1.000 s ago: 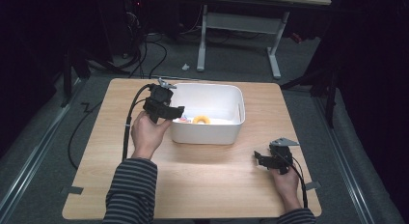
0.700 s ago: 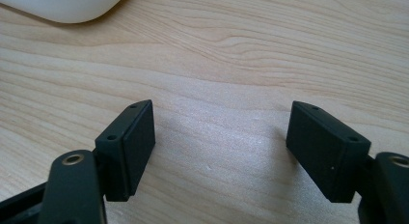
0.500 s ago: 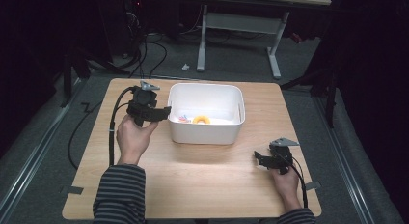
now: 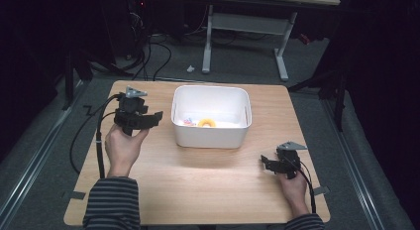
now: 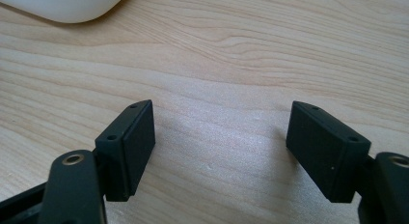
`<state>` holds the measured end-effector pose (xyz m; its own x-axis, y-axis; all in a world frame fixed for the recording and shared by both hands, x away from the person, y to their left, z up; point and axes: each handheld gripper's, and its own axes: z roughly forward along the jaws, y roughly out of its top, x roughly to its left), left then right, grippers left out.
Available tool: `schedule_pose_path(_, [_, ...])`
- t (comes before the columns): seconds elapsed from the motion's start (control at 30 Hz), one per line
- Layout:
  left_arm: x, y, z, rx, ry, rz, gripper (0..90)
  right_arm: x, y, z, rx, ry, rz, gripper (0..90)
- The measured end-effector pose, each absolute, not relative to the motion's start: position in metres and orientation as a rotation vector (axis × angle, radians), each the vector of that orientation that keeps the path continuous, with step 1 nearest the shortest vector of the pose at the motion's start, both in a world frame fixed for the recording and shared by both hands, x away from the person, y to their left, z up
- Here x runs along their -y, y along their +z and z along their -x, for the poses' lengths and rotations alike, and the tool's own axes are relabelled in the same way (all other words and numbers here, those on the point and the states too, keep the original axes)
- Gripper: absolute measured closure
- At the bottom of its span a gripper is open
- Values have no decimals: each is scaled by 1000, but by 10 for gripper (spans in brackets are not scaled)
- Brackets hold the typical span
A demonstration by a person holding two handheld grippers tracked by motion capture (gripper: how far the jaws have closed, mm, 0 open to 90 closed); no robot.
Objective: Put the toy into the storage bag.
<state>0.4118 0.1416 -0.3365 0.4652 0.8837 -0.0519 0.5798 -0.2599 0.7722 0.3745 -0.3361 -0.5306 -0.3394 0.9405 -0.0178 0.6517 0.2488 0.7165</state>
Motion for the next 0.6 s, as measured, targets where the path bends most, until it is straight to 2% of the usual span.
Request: schedule_pose_path(0.6, [-172, -337, -384, -1244, 545, -1896, 443, 336, -531, -374, -2083, 863, -1444, 258])
